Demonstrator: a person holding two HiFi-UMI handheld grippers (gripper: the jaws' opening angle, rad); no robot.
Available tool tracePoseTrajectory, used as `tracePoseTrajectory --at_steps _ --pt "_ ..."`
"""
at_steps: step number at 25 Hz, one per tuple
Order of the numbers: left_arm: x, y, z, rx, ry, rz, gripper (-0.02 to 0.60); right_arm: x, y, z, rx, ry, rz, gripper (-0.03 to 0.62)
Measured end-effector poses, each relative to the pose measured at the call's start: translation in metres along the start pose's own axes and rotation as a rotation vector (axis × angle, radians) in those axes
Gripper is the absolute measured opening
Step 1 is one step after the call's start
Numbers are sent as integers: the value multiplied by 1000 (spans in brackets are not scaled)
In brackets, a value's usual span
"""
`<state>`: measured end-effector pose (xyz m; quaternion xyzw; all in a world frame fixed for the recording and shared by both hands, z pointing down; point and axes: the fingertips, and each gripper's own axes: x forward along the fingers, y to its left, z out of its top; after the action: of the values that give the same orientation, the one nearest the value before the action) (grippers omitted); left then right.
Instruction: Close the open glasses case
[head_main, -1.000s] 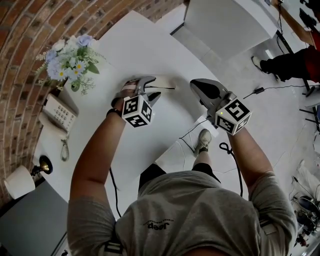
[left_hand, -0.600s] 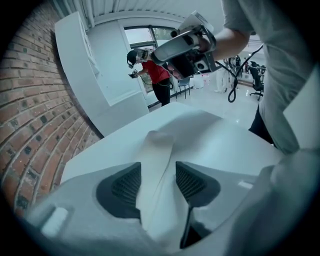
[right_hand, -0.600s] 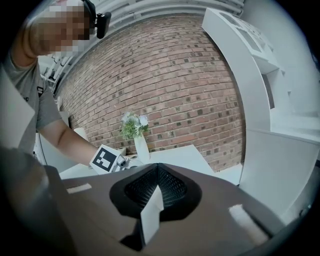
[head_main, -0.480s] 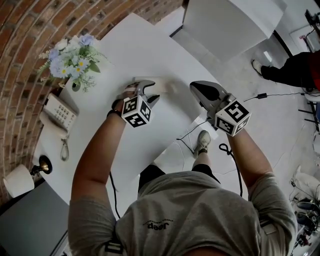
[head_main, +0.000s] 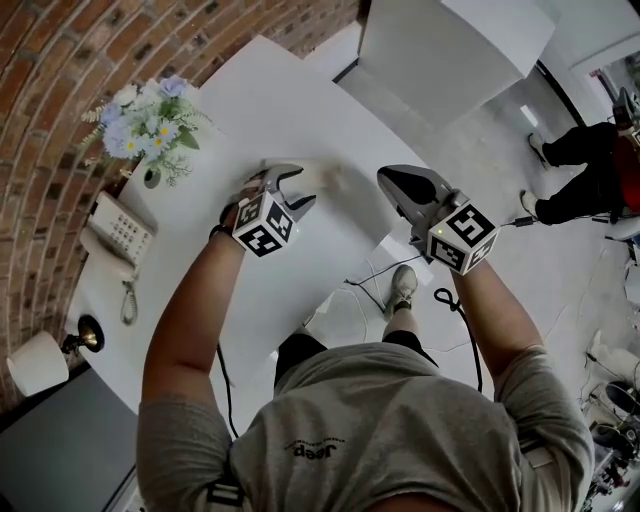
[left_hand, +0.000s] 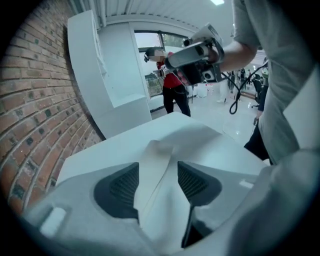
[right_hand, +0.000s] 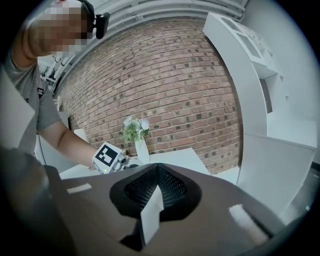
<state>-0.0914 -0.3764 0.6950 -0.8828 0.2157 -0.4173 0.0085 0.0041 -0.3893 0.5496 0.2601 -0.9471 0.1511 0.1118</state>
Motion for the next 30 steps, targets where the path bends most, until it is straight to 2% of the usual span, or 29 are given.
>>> tracePoseTrajectory --at_steps 5,13,19,25,30 --pt "-41 3 37 -104 -126 50 239 -17 4 12 -7 -9 -18 9" --pt "-127 13 95 -360 -350 140 207 -52 13 53 -28 -48 -42 9" --pt "-192 21 124 -503 -497 218 175 -75 27 75 -48 -55 -61 9" --pt "-238 15 140 -604 -591 258 130 -91 30 102 -22 -89 -78 9" --pt "-259 10 147 -647 -647 279 82 -97 31 115 -43 -94 -96 9"
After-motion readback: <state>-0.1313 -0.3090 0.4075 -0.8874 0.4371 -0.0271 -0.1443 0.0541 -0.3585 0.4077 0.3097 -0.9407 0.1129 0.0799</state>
